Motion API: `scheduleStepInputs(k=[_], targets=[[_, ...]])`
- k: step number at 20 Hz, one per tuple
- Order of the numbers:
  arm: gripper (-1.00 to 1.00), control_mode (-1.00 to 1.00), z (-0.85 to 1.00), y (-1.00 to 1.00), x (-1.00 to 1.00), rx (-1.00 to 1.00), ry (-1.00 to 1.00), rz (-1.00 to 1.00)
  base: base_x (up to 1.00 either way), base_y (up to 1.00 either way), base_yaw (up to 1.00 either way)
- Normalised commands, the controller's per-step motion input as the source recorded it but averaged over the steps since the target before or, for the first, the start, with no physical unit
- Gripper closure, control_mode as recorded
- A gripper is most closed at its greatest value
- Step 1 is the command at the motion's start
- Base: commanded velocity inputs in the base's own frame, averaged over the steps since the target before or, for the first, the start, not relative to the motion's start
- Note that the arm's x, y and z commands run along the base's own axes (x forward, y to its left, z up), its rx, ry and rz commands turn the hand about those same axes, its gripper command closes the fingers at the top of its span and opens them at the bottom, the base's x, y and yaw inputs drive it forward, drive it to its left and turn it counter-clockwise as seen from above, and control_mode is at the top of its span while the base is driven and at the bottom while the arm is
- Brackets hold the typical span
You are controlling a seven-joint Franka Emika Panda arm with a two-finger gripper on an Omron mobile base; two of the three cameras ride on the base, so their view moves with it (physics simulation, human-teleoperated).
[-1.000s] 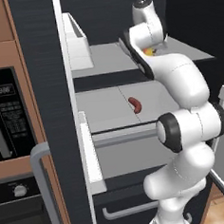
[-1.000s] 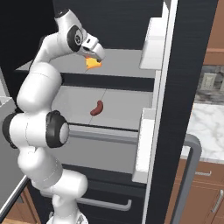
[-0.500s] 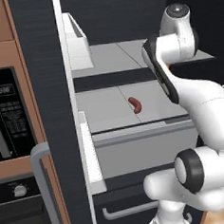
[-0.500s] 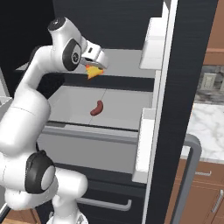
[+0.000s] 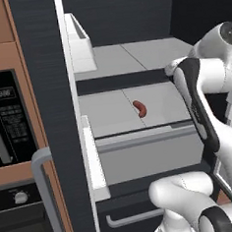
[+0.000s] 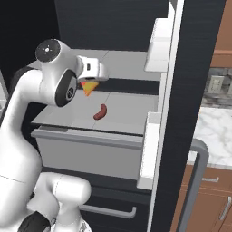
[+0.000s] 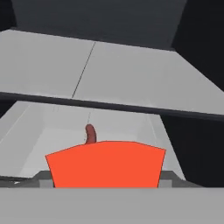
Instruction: Retrieve the sausage and cheese from the fridge and place them on the cutting board on the counter.
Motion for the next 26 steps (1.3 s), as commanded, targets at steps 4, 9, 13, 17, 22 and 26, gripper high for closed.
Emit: scheduleStepInputs(k=[4,9,13,17,22,26], targets=[[1.00,-1.00,0.00,0.22,-0.99,-0.11,-0.01,0.23,0.00,0.00,0.00],[1.00,-1.00,0.08,0.04,-1.00,-0.10,-0.04,0.02,0.00,0.00,0.00],[1.00,-1.00,0.06,0.00,-0.52,-0.06,-0.07,0.09,0.00,0.00,0.00],[1.00,-1.00,0.00,0.00,0.00,-0.01,0.03,0.06,0.00,0.00,0.00],[1.00,1.00,0.00,0.00,0.00,0.00,0.00,0.00,0.00,0.00,0.00],[1.00,1.00,0.00,0.00,0.00,0.00,0.00,0.00,-0.90,-0.06,-0.01]])
